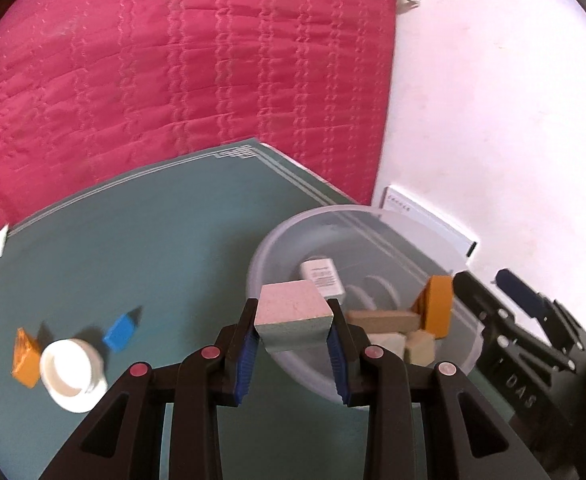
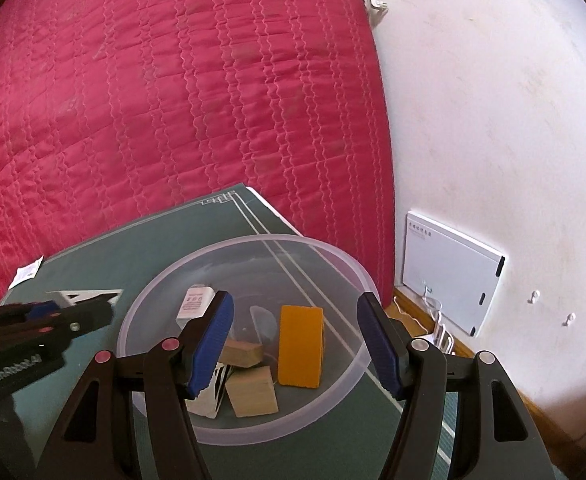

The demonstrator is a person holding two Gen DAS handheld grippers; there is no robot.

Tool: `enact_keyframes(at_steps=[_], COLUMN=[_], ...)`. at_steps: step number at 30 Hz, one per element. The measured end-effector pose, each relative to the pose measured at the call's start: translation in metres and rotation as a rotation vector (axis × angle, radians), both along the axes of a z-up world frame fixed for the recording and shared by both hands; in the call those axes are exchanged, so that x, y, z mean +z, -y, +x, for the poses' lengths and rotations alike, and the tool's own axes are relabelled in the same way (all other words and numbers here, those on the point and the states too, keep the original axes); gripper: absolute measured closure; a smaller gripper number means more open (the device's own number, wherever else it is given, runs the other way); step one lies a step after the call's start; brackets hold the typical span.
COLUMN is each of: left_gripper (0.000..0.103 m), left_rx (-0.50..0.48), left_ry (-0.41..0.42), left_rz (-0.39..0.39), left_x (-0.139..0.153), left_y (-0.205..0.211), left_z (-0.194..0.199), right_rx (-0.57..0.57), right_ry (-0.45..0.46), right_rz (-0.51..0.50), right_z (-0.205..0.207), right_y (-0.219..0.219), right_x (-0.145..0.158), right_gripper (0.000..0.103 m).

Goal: Organize rigid objects
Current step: 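Lower the pink-topped cube into the bowl and open the left tool, then move the left tool to the white cup on saucer and close on it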

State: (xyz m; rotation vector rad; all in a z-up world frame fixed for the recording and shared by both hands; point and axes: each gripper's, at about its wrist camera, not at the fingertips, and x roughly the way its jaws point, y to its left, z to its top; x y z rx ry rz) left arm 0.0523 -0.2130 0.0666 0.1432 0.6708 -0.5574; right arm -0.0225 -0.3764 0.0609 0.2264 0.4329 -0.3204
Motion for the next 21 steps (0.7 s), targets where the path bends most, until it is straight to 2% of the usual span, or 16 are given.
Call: enact_keyframes(at_steps=[1, 3, 4, 15, 21], left_gripper=[0.066, 0.051, 0.049, 0.048, 0.038], left_rx=[-0.006, -0.005, 0.003, 0.094, 0.132], left_ry=[-0.005, -0.015, -0.016, -0.028, -0.016], left_rz=[-0.011, -0.031, -0.033, -0.012, -0.003], left_x=[-0.001, -0.003, -0.004, -0.013, -0.012], left_y=[0.003, 0.003, 0.001, -0.025, -0.034], left_z=[0.002, 0.006, 0.007, 0.009, 0.006], right_rx=[-0.001, -0.003, -0.002, -0.005, -0.005], right_ry=[0.0, 0.001, 0.001, -0.003, -0.004], right_rz=[0.0, 0.0, 0.0, -0.001, 0.0], right_z=[0.0, -0.001, -0.001, -0.002, -0.002], right_y=[0.0, 0.0, 0.0, 0.0, 0.0], right_x=[0.0, 0.0, 0.0, 0.001, 0.001], right_gripper=[0.037, 0.037, 0.037, 0.037, 0.037])
